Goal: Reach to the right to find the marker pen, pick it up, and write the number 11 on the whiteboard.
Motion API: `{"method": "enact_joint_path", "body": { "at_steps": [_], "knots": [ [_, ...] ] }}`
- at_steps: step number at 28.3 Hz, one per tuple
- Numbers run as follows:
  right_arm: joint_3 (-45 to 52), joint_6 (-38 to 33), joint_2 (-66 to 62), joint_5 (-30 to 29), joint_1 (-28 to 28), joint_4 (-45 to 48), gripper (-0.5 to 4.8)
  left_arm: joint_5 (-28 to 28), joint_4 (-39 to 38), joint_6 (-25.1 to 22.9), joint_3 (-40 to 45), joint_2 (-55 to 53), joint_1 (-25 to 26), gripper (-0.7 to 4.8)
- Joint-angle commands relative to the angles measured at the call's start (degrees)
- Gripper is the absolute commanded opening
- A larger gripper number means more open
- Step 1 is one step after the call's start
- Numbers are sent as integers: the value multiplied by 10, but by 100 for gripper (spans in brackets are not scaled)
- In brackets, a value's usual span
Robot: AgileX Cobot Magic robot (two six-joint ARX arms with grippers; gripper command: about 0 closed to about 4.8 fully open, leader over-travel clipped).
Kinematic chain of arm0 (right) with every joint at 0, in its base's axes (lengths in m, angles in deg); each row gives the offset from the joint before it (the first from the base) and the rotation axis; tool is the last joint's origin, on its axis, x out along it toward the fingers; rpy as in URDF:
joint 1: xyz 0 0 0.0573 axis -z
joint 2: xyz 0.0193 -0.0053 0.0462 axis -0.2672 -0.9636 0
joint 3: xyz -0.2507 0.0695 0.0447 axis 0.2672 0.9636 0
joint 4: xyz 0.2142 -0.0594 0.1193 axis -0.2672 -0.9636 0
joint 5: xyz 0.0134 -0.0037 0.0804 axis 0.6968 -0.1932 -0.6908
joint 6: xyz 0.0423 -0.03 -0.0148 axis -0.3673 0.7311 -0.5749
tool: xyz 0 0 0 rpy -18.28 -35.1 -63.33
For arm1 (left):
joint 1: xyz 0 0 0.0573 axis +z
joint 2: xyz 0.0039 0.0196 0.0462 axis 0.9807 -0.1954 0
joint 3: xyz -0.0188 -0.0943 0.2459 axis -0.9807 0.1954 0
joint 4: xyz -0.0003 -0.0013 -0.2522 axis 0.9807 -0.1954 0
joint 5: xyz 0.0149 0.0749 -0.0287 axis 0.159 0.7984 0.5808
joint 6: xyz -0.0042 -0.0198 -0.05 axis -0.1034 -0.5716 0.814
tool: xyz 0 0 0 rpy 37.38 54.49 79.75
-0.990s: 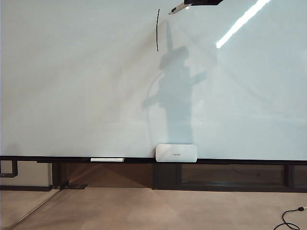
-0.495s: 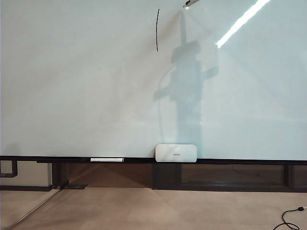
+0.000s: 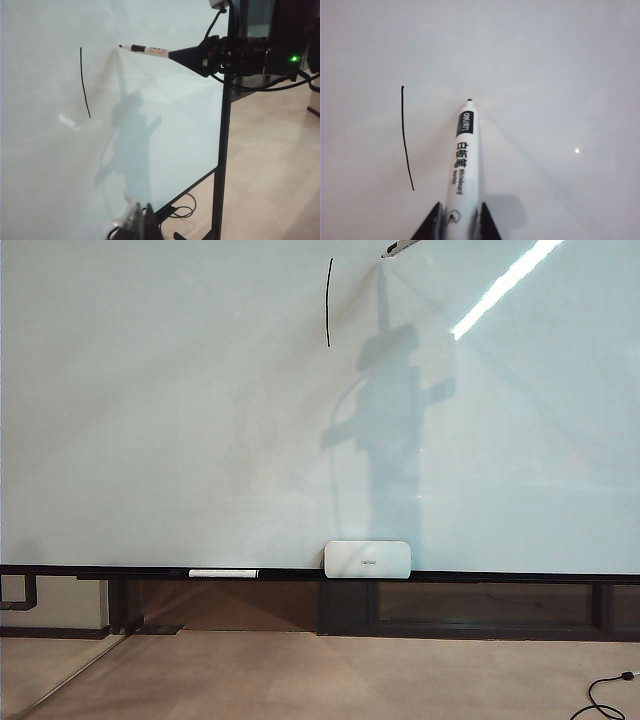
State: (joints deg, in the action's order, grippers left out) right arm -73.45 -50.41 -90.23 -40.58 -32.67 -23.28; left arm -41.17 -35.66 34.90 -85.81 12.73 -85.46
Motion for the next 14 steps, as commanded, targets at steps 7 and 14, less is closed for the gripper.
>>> {"method": "enact_joint_path", "body": {
  "at_steps": [7, 14],
  "knots": [
    [-3, -3, -14, -5, 0, 19, -4, 9, -2, -6, -3, 1, -1, -6],
    [0, 0, -21, -5, 0, -13, -4, 9, -16, -14, -3, 2, 0, -6]
  ]
}}
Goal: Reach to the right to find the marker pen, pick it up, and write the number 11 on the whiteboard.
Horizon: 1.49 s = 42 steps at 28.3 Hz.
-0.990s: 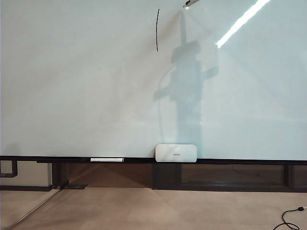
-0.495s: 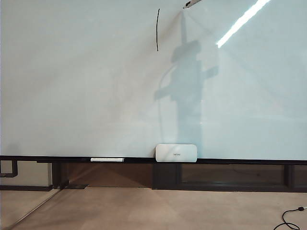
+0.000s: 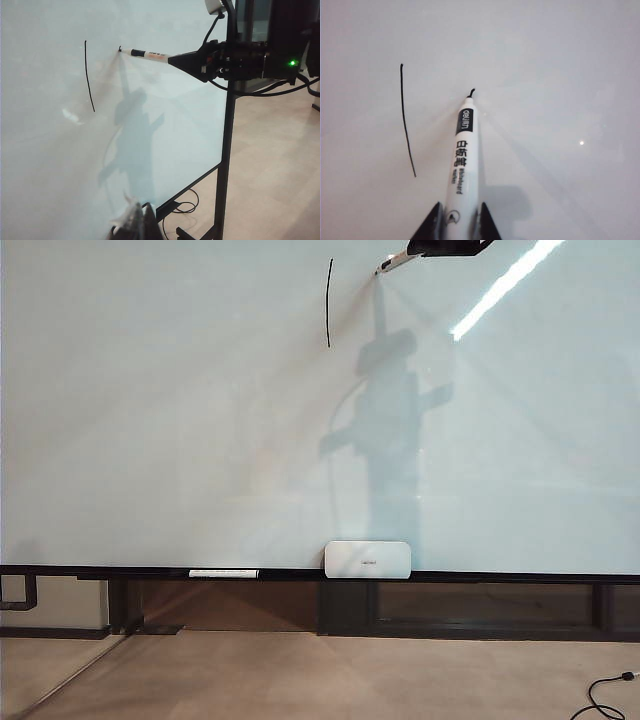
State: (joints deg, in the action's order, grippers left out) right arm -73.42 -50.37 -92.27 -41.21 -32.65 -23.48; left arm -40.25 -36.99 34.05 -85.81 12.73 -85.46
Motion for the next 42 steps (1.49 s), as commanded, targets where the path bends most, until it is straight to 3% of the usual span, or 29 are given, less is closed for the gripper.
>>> {"method": "enact_joint_path", "body": {
  "at_steps": [1, 13, 29, 42],
  "knots": [
    [1, 0, -1, 2, 0, -12, -4, 0, -3, -6, -3, 2, 0, -6],
    [29, 2, -2, 1, 0, -50, -4, 0, -2, -6, -3, 2, 0, -6],
    [81, -2, -2, 2, 0, 22, -4, -2, -18, -18, -3, 2, -1, -6],
    [81, -3, -22, 9, 0, 22, -4, -2, -18, -25, -3, 2, 0, -6]
  ]
}}
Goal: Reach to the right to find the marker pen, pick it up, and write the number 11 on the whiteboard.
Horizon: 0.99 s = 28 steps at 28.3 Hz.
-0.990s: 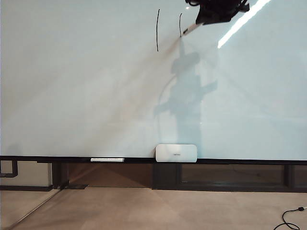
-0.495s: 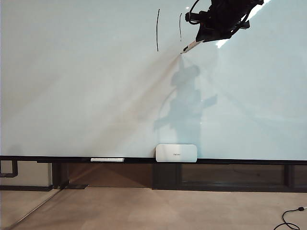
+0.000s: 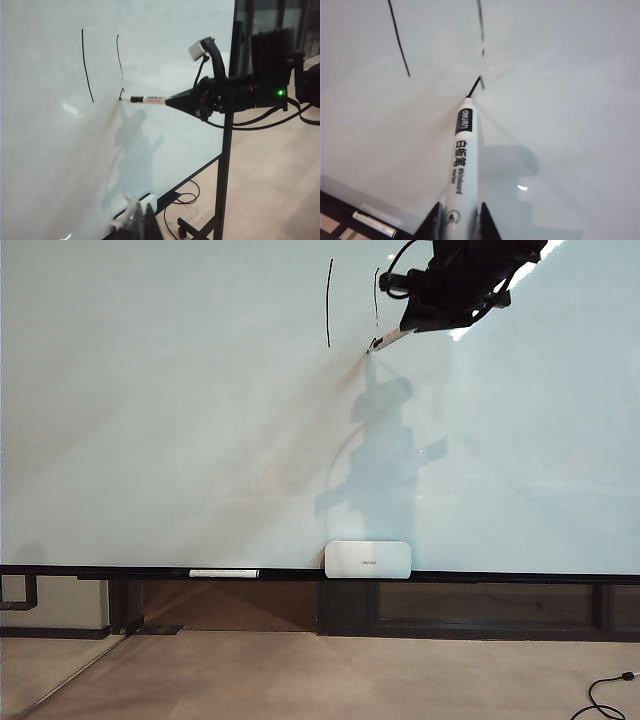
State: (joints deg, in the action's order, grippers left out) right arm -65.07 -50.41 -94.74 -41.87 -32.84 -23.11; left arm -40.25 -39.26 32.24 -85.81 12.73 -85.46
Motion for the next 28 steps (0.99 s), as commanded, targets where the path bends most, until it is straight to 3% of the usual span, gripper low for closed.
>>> {"method": "enact_joint_path", "body": {
  "at_steps": [1, 17, 28],
  "knots": [
    [-3, -2, 3, 21, 2, 26, -4, -1, 5, -10, -3, 2, 0, -6],
    [-40, -2, 16, 31, 2, 58, -4, 0, 5, -17, -3, 2, 0, -6],
    [-95, 0, 16, 28, 1, 16, -4, 0, 5, -14, -3, 2, 0, -6]
  ]
}}
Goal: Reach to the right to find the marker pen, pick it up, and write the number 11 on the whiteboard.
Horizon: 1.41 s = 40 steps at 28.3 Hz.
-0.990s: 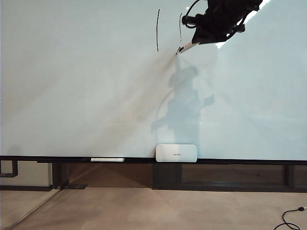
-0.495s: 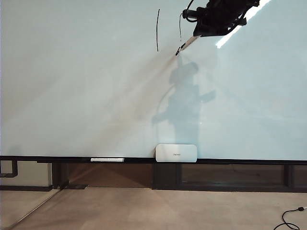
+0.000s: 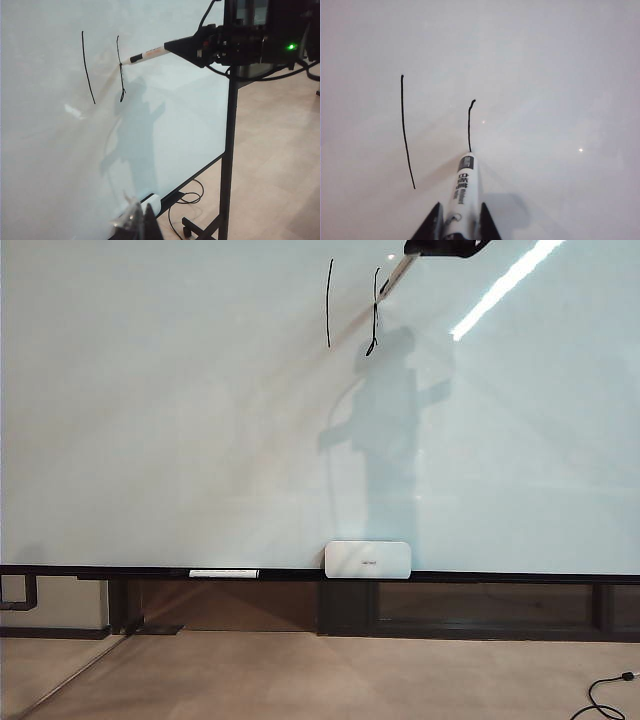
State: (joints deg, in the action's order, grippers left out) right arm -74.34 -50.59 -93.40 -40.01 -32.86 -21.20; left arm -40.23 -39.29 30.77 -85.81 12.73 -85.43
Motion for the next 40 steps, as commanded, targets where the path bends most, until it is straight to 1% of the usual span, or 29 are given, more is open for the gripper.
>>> {"method": "enact_joint_path", "body": {
  "at_steps": [1, 8, 9, 13, 18, 20, 21, 23, 28, 31, 36, 40],
  "knots": [
    [-2, 2, 3, 8, 1, -6, -4, 0, 5, 0, -3, 2, 0, -6],
    [-2, 13, 34, 0, -2, -28, -4, 1, 4, 2, -3, 2, 0, -6],
    [-2, 13, 45, -1, -3, -35, -4, 11, 2, 2, -3, 2, 0, -6],
    [0, 16, 83, -4, -9, -61, -4, 61, -6, 2, -3, 4, 0, -6],
    [11, 17, 133, -4, -9, -113, -4, 178, -31, -2, -2, 31, 0, -6],
    [38, 19, 161, 2, -9, -109, -4, 236, -51, -4, -2, 50, 0, -6],
    [51, 19, 174, 3, -9, -108, -4, 257, -60, -7, -2, 59, 0, -6],
    [83, 17, 205, 14, -9, -103, -4, 283, -80, -10, -2, 80, 0, -6],
    [164, 20, 280, 21, -9, -96, -4, 339, -139, -11, -2, 120, 0, -6],
    [211, 19, 326, 32, -9, -90, -4, 382, -172, -9, 6, 151, 0, -6],
    [296, 11, 402, 34, -9, -89, -4, 416, -177, 19, 54, 230, 0, -6],
    [360, -8, 454, 43, -9, -86, -4, 435, -202, 44, 93, 282, 0, -6]
  ]
}}
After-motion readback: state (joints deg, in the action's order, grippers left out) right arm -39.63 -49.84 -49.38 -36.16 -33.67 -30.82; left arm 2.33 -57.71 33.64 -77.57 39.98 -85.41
